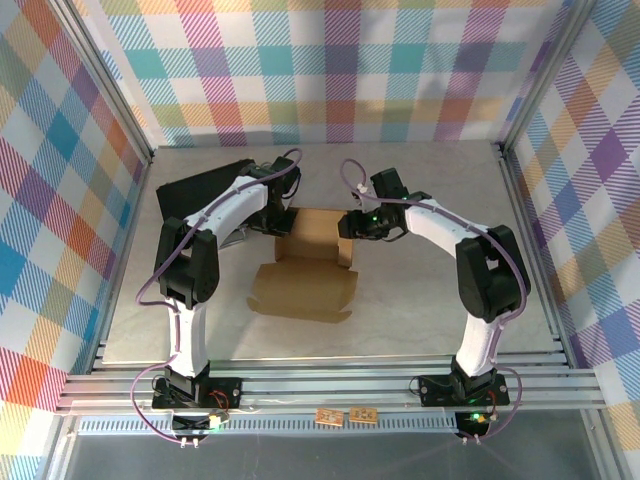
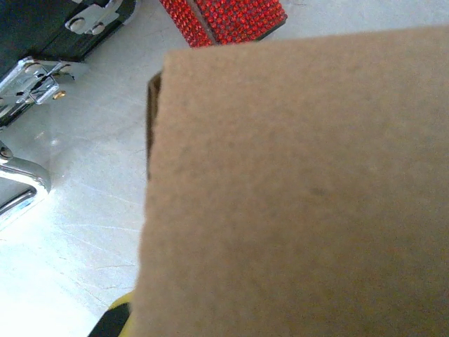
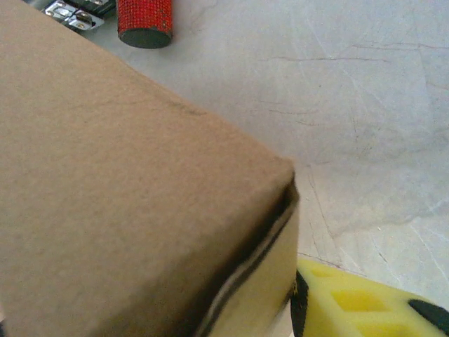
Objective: Fold the paper box
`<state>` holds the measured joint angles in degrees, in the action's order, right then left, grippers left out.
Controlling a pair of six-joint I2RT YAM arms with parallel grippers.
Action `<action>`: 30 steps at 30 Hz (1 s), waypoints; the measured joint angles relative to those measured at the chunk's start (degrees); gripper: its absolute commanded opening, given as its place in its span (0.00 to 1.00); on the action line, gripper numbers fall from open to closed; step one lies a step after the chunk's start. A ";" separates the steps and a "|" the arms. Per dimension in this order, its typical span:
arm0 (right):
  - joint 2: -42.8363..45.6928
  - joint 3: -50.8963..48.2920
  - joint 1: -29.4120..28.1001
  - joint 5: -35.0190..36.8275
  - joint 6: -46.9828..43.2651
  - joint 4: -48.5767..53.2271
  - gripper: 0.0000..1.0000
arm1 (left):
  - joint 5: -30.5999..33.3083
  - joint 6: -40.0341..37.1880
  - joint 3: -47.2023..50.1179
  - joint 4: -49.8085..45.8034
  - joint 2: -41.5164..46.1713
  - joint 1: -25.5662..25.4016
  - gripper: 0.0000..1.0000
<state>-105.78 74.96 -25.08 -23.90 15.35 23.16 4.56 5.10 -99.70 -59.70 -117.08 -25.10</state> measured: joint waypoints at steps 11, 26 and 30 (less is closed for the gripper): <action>-0.28 0.13 -2.10 8.72 -3.04 2.23 0.28 | 0.09 0.00 -0.33 -0.50 -0.22 -0.26 0.00; -3.32 7.45 -7.26 28.70 -1.79 10.34 0.02 | 0.50 1.55 -1.14 -1.95 -0.66 -0.74 0.00; -5.42 11.32 -9.14 34.73 0.74 13.94 0.00 | 0.70 2.58 -1.64 -2.27 -1.07 -1.03 0.00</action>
<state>-111.20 86.28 -34.22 10.83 16.10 37.10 5.26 7.68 -101.34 -61.98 -118.15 -26.13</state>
